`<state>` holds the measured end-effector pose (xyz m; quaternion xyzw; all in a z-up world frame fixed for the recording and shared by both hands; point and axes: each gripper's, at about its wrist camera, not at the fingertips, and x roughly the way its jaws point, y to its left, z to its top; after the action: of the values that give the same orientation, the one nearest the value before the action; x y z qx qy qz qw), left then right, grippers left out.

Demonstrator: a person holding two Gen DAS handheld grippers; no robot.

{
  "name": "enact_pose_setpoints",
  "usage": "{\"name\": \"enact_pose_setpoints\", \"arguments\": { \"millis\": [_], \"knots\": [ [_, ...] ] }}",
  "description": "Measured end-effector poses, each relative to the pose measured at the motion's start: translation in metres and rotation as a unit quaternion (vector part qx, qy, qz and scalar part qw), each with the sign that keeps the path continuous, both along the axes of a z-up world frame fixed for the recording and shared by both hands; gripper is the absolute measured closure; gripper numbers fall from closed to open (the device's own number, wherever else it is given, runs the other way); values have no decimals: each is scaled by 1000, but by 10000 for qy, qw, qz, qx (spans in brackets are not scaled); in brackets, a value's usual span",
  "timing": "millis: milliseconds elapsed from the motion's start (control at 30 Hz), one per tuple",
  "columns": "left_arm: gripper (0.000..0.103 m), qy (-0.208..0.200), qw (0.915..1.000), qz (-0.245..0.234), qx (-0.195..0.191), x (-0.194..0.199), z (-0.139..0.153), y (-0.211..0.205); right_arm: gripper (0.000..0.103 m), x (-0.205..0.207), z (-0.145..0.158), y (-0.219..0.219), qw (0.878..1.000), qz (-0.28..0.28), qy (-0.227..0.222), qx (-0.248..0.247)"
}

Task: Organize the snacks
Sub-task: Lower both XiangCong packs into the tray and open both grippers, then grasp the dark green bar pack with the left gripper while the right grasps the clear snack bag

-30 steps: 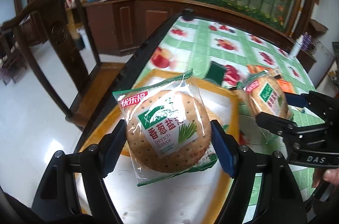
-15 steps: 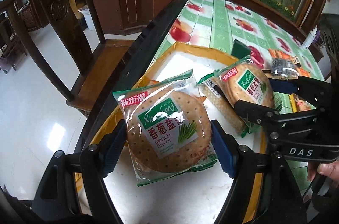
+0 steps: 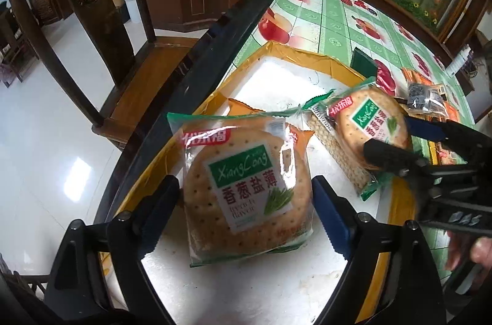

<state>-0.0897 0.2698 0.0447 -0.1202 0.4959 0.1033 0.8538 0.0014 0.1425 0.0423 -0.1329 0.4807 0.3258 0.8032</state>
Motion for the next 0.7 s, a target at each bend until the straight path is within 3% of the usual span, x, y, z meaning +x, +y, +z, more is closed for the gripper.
{"name": "enact_pose_setpoints", "arguments": {
  "millis": [233, 400, 700],
  "knots": [
    [14, -161, 9995, -21, 264, -5, 14, -10, 24, -9, 16, -33, 9995, -215, -191, 124],
    [14, -374, 9991, -55, 202, -6, 32, -19, 24, -11, 24, -73, 9982, -500, -325, 106],
    [12, -550, 9965, -595, 220, 24, 56, -73, 23, 4, 18, -153, 9913, -1285, -284, 37]
  ]
}}
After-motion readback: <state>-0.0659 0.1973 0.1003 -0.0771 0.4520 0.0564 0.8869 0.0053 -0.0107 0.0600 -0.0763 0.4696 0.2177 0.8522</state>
